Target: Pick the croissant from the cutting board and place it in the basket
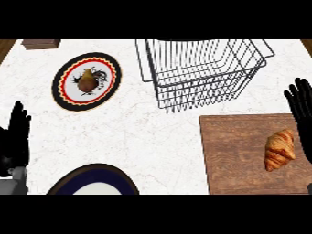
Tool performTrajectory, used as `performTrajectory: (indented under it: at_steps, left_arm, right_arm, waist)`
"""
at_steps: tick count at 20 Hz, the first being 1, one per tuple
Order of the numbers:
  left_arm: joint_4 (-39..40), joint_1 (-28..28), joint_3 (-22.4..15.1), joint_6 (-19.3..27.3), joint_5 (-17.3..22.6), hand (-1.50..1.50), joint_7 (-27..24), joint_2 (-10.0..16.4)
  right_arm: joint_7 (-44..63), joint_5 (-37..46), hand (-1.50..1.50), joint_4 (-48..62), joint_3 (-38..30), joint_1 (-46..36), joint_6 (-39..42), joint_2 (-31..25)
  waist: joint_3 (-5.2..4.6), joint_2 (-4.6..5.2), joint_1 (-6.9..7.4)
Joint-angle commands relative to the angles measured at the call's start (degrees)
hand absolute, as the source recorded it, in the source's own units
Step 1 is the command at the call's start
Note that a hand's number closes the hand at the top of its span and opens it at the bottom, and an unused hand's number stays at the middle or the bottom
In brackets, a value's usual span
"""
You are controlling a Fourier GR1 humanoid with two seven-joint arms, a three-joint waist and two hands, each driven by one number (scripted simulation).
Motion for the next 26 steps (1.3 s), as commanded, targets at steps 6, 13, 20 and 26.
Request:
performTrajectory:
  at_steps: [6, 13, 20, 26]
  left_arm:
    - [3.17, 1.89, -10.68, -13.3, 1.41, 0.0, 9.0, -1.99]
    - [1.33, 4.89, -11.58, -16.82, 2.44, 0.0, 10.09, -0.98]
    - [0.73, 5.82, -11.31, -17.07, 1.85, 0.0, 10.41, -0.28]
    - [-0.69, 4.91, -10.57, -17.35, 2.34, 0.0, 12.82, 0.26]
  right_arm:
    - [13.43, 3.27, 1.5, 10.33, -1.79, -17.89, -2.79, -5.43]
    - [15.95, 24.47, -1.5, 15.69, 17.63, -18.05, -9.74, 2.55]
    - [37.32, 43.97, -1.5, 20.32, 23.97, -27.39, -5.76, -11.21]
    - [53.49, 43.59, -1.5, 16.33, 27.02, -42.67, 18.09, -16.63]
  waist:
    - [-1.6, 1.69, 2.07]
    - [-1.61, 1.22, 2.72]
    - [-2.23, 0.42, 2.37]
    - [-2.02, -0.07, 1.67]
